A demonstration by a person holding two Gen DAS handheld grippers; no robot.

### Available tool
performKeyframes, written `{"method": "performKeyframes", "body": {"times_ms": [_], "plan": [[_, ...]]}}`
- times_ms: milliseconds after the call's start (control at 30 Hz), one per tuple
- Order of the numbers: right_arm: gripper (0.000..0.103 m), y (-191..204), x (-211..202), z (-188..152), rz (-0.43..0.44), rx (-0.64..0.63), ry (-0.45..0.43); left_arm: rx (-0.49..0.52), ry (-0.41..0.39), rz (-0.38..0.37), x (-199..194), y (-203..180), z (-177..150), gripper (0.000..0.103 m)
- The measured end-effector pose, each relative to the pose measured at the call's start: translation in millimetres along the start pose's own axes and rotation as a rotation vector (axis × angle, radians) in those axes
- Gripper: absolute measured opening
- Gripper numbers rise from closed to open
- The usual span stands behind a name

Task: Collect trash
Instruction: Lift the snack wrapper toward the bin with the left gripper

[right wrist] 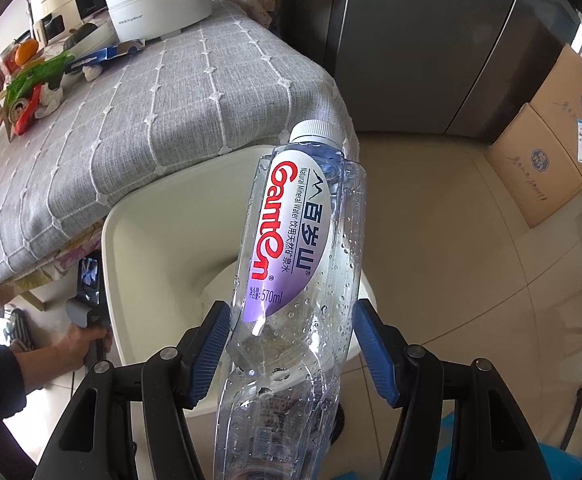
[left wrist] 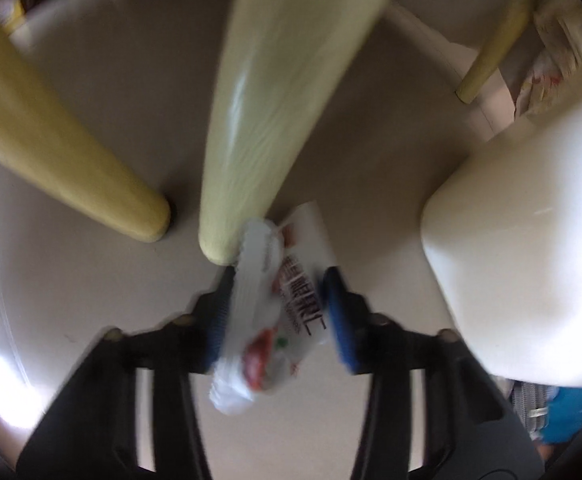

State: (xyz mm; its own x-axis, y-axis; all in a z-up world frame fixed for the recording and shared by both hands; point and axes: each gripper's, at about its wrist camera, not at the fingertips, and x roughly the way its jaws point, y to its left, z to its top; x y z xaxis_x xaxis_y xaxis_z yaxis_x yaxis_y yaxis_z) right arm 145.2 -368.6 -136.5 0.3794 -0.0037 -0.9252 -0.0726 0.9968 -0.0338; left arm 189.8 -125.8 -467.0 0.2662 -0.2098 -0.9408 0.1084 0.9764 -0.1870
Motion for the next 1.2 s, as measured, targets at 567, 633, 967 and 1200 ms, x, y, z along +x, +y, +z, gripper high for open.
{"method": "performKeyframes", "body": {"times_ms": [567, 633, 967, 1200], "plan": [[0.065, -6, -33, -2, -0.034, 0.065, -0.103, 0.187, 0.048, -0.074, -69, -40, -26, 0.016], [0.065, -7, -43, -2, -0.034, 0.083, -0.13, 0.212, 0.028, -0.083, -89, -48, -32, 0.016], [0.065, 4, -88, -11, 0.006, 0.137, -0.239, 0.28, -0.14, -0.113, -255, -34, -52, 0.017], [0.065, 4, -99, -15, -0.033, 0.161, -0.283, 0.31, -0.311, -0.185, -328, -74, -8, 0.018]]}}
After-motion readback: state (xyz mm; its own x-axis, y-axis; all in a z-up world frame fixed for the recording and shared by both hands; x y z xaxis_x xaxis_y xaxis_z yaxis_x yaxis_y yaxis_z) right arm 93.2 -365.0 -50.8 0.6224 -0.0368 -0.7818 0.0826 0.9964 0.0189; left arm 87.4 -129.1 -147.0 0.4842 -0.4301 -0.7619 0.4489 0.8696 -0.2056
